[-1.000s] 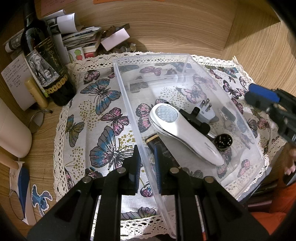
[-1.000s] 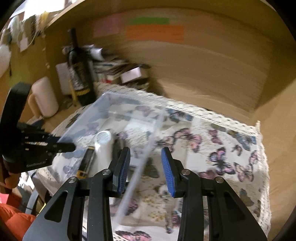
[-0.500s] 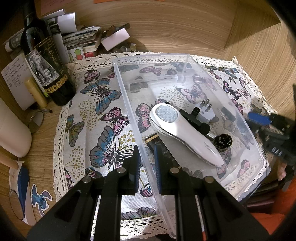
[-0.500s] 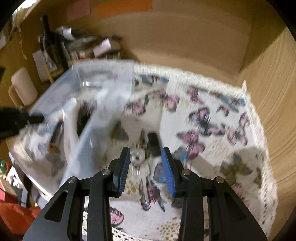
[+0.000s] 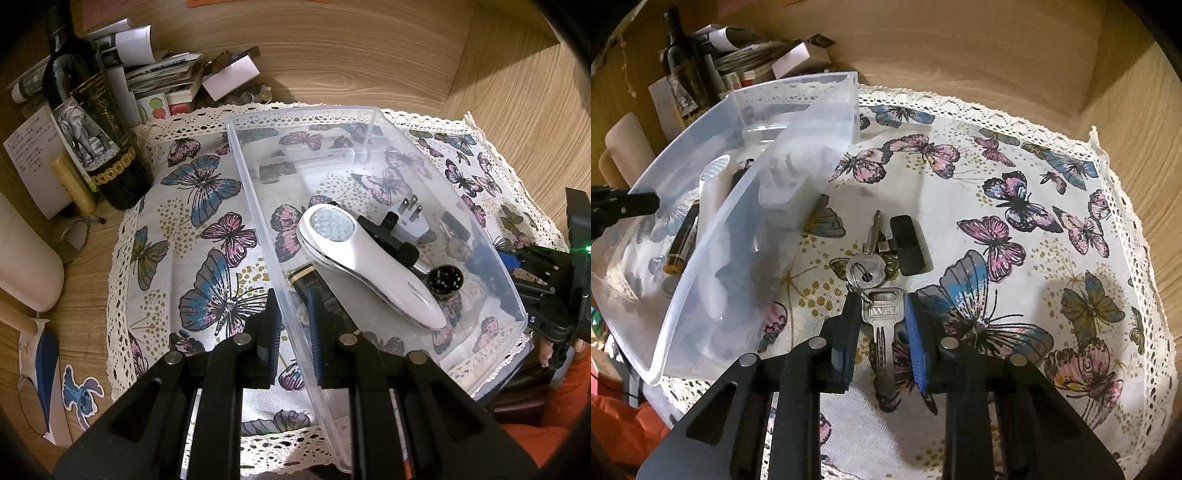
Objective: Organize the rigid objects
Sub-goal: 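Grasp the silver key by its blade with the right gripper, then carry the key into the box and open the right gripper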
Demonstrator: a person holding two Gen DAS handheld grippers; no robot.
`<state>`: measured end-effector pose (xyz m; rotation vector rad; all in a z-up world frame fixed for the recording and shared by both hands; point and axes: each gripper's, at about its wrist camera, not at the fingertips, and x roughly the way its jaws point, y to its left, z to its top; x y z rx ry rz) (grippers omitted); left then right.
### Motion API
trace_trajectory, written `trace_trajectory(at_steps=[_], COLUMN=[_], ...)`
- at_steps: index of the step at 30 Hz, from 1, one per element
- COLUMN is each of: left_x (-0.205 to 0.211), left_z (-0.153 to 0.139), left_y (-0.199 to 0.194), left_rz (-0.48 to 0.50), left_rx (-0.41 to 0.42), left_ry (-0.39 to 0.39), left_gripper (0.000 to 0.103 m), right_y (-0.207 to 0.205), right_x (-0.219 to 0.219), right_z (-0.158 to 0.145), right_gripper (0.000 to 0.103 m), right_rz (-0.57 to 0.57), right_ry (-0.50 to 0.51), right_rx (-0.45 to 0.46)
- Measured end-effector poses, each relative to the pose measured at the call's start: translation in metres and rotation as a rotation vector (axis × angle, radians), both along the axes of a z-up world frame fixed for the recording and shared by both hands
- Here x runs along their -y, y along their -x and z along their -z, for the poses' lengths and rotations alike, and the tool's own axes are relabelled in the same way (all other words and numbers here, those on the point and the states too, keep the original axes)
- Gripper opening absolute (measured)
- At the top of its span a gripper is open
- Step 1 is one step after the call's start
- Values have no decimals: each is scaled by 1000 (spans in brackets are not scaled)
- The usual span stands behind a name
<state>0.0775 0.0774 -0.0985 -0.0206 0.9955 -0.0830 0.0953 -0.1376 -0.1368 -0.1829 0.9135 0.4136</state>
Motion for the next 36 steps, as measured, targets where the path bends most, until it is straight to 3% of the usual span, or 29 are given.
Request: trace_trajectory(at_steps=[10,24,29,36], left_x=[0,0,0,0], left_z=[0,0,0,0], left_y=[1,1,1,1], left_rz=[0,0,0,1], left_rx=[0,0,0,0], left_ry=[2,2,2,2], left_gripper=[14,14,14,14], right_y=[4,11,12,-1], right_x=[3,-23,-39,-67], right_z=[-42,-121,-132,-121], right_gripper=[22,22,22,22], right_rz=[12,-72,-126,-193], right_ry=[-55,-155,-170,-148], right_rx=[122,349,377,332])
